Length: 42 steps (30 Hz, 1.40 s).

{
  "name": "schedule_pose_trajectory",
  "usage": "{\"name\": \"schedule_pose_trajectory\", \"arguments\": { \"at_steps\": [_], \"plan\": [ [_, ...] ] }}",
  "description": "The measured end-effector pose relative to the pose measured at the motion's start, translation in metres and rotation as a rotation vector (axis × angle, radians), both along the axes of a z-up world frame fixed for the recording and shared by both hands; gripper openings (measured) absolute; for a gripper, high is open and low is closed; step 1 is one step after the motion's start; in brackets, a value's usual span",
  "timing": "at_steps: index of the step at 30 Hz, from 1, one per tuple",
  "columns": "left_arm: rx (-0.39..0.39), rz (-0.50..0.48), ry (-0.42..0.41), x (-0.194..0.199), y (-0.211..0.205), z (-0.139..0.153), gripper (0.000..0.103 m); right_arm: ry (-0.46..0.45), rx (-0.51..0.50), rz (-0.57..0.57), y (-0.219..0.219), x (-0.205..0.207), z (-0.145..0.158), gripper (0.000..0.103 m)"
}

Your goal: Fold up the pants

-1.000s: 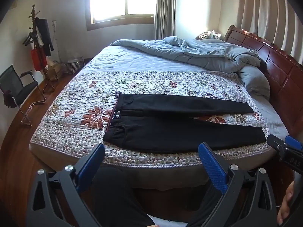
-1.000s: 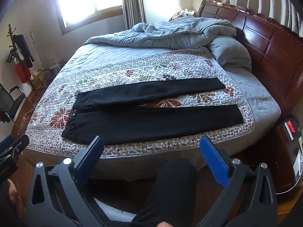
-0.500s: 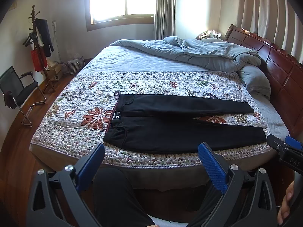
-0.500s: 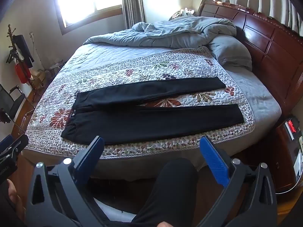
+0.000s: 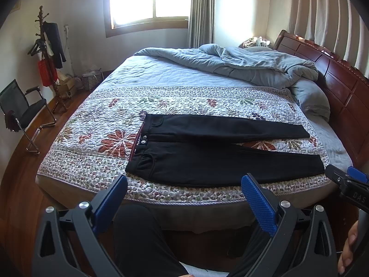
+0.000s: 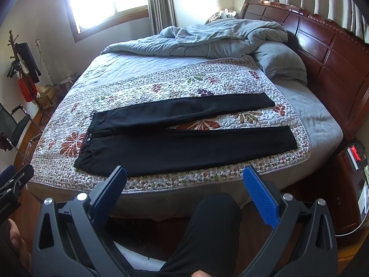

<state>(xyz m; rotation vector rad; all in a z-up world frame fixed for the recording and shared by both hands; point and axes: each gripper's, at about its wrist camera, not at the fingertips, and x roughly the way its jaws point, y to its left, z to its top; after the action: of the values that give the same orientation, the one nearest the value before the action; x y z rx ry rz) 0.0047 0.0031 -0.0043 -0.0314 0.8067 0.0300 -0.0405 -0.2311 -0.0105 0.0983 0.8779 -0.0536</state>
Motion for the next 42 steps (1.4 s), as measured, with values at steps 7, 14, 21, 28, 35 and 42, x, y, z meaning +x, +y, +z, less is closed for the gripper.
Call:
{"name": "schedule_pose_trajectory", "arguments": {
  "at_steps": [7, 14, 21, 28, 35, 42],
  "plan": [
    [0.0, 0.001, 0.002, -0.0014, -0.0005, 0.0016, 0.099, 0.008, 0.002, 0.001, -0.0015, 0.0, -0.0025, 0.1],
    [0.001, 0.002, 0.005, -0.0013, -0.003, 0.0009, 0.099, 0.012, 0.0, -0.002, -0.0017, 0.0007, -0.0038, 0.1],
    [0.002, 0.003, 0.007, -0.0006, -0.0054, 0.0011, 0.099, 0.014, 0.002, -0.001, -0.0034, 0.0016, -0.0037, 0.1],
    [0.001, 0.002, 0.008, -0.0018, -0.0063, 0.002, 0.099, 0.02, 0.002, -0.001, -0.0035, 0.0036, -0.0047, 0.1],
    [-0.001, 0.002, 0.012, 0.0032, -0.0042, -0.0003, 0.099, 0.021, 0.002, -0.001, -0.0033, 0.0034, -0.0052, 0.1],
    [0.0, 0.003, 0.012, 0.0033, -0.0042, -0.0007, 0.099, 0.024, 0.004, -0.001, -0.0047, 0.0052, -0.0063, 0.1]
  ]
}}
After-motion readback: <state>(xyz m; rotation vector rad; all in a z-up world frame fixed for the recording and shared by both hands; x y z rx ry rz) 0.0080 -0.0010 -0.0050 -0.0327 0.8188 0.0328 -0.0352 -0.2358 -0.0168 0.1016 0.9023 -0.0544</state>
